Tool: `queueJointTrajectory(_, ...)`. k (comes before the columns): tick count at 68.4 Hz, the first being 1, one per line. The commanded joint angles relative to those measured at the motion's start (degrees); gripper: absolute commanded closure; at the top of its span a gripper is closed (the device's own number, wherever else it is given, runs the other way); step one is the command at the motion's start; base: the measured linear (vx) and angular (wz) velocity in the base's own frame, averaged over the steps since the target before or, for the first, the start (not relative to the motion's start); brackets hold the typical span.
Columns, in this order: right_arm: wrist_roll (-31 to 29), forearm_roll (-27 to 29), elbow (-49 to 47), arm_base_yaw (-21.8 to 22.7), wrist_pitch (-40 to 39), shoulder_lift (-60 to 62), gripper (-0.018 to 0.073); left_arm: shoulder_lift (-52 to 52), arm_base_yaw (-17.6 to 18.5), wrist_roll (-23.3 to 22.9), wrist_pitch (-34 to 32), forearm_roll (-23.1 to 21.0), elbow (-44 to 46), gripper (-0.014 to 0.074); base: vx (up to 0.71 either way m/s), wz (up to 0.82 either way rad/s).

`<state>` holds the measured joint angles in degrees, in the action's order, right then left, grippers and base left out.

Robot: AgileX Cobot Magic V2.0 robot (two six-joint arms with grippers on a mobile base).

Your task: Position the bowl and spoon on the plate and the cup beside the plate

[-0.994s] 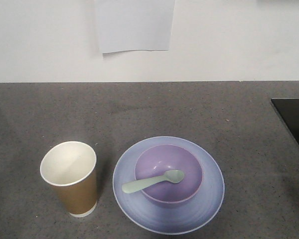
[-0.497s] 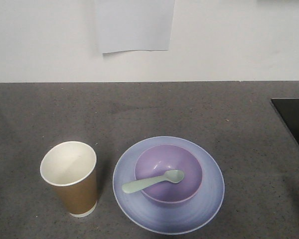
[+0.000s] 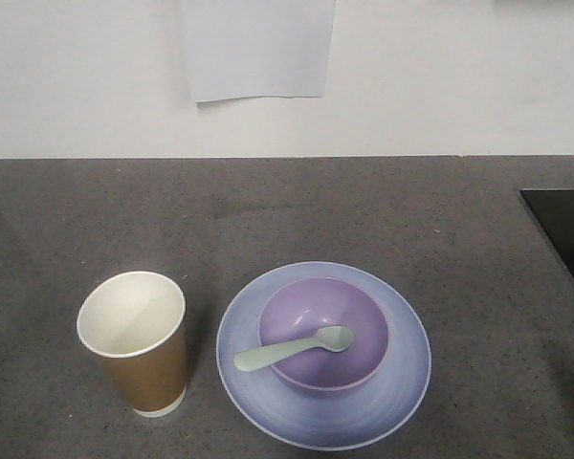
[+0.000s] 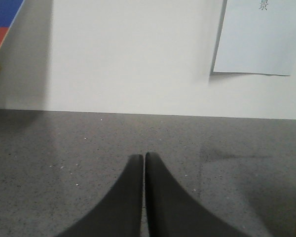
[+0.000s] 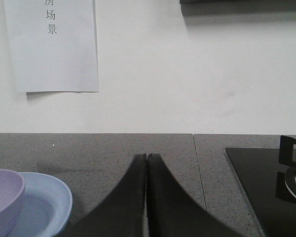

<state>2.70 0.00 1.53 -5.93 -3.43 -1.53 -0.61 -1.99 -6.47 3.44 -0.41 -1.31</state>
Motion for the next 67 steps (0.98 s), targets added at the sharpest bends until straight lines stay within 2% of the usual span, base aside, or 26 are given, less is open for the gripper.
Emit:
queueJointTrajectory(1, -0.2, 0.0, 0.7, 0.4, -4.5, -0.6, 0.057, -0.8, -0.1, -0.1, -4.0, -0.1, 1.0, 0.0603, 0.0, 0.0)
queueJointTrajectory(67, -0.2, 0.3, 0.7, 0.3, -4.3, -0.6, 0.057, -0.8, -0.1, -0.1, -4.0, -0.1, 1.0, 0.0603, 0.0, 0.0)
